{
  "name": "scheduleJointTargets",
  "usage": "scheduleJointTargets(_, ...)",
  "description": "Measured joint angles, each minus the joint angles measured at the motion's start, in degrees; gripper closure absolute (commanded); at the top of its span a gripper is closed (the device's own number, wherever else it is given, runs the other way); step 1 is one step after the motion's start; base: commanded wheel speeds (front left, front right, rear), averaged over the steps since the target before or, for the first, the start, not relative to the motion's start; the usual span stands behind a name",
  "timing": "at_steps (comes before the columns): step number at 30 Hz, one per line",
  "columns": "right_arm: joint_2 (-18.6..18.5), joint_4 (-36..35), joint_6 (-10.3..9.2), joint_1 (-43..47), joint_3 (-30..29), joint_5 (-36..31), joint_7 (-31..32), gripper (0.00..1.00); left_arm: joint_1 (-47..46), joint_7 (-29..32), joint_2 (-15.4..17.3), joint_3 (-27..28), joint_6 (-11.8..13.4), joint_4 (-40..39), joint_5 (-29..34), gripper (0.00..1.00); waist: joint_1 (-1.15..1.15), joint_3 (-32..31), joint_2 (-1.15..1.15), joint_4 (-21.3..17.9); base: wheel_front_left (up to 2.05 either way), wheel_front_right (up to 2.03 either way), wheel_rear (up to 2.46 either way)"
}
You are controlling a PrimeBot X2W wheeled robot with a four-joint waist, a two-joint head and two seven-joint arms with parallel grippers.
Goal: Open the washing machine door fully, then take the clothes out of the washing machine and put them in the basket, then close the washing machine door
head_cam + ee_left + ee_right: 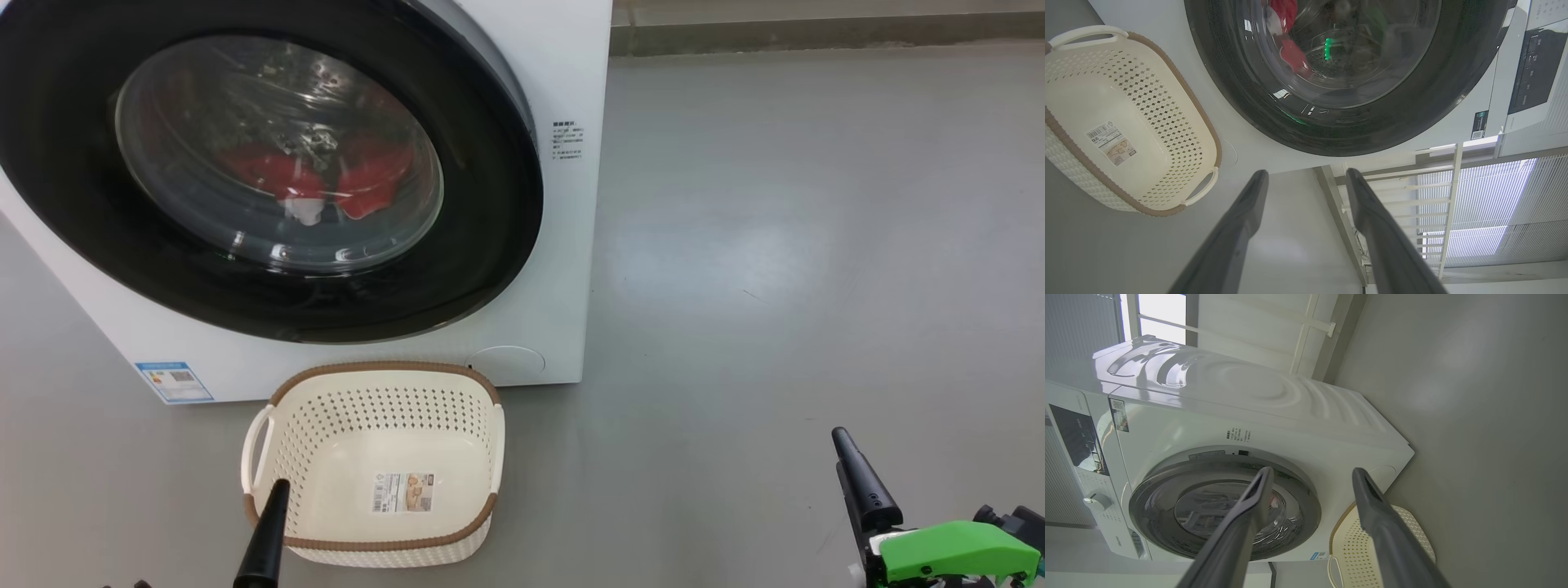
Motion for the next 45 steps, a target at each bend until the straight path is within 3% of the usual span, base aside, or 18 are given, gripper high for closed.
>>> scheduleJointTargets(24,-0.6,-1.1,0.0,1.1,2.7,-19.1,-3.9,0.0,1.5,-4.0,0.1,-1.4,0.5,-3.0,20.6,0.0,0.0,-0.1,0.0,0.3,0.0,0.0,0.0)
scheduleJointTargets(45,-1.4,-2.0,0.01,2.3,4.6,-31.3,-7.1,0.0,2.7,-7.1,0.2,-3.0,1.6,-5.7,34.6,0.0,0.0,-0.2,0.0,0.5,0.0,0.0,0.0)
